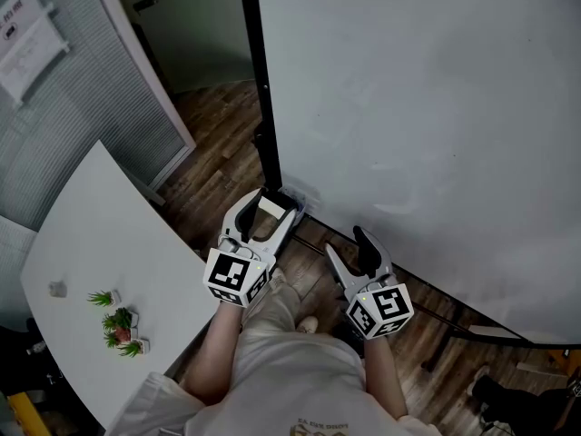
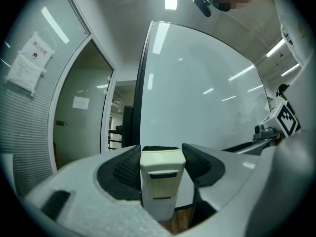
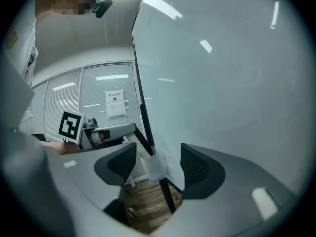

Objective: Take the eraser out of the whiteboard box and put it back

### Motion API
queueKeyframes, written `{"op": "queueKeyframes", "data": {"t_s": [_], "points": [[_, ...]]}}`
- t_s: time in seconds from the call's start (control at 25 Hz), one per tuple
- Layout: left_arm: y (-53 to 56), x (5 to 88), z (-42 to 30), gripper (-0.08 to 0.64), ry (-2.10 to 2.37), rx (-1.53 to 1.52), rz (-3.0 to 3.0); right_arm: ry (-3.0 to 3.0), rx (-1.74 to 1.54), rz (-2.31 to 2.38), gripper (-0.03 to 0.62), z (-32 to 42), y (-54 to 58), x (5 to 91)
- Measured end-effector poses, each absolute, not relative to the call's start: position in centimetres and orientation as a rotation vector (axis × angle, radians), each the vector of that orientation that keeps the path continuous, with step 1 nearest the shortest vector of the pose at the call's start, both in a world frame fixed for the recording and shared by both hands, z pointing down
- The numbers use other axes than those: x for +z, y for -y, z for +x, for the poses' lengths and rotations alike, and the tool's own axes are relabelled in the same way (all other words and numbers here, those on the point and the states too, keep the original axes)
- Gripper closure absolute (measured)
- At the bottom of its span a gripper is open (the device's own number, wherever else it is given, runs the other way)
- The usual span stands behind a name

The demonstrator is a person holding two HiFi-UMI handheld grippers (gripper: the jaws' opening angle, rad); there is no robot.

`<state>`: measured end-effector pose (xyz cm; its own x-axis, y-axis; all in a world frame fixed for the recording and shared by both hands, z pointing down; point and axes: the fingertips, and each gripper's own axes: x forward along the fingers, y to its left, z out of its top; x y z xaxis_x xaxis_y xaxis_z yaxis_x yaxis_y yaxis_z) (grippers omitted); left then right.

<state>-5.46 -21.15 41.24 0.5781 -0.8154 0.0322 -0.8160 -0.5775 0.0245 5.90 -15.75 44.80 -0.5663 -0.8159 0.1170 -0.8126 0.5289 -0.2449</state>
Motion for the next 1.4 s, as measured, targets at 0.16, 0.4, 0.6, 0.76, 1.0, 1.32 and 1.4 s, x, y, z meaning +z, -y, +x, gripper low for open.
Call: {"op": "queueKeyframes", "data": {"t_s": [0.16, 0.4, 0.6, 0.76, 1.0, 1.32, 1.4], "points": [[21.4, 41.8, -5.4, 0.301, 1.416, 0.034, 2.752, -2.749, -0.441, -1.448, 0.310, 5.4, 15.9, 45.2], [21.7, 42.8, -5.3, 0.301, 1.401, 0.055, 2.744, -2.753, -0.454, -1.450, 0.310, 5.3, 16.0, 45.7], [22.0, 43.8, -5.1, 0.301, 1.387, 0.092, 2.751, -2.750, -0.472, -1.455, 0.311, 5.3, 16.1, 46.1], [22.3, 44.7, -4.7, 0.301, 1.374, 0.133, 2.754, -2.757, -0.482, -1.461, 0.311, 5.3, 16.3, 46.6], [22.9, 45.8, -4.6, 0.300, 1.359, 0.158, 2.742, -2.764, -0.501, -1.466, 0.311, 5.2, 16.8, 47.1], [23.4, 47.2, -4.4, 0.299, 1.345, 0.182, 2.727, -2.770, -0.527, -1.469, 0.311, 5.0, 17.2, 47.7], [23.6, 47.3, -4.3, 0.299, 1.341, 0.186, 2.724, -2.773, -0.531, -1.469, 0.313, 4.9, 17.3, 47.7]]}}
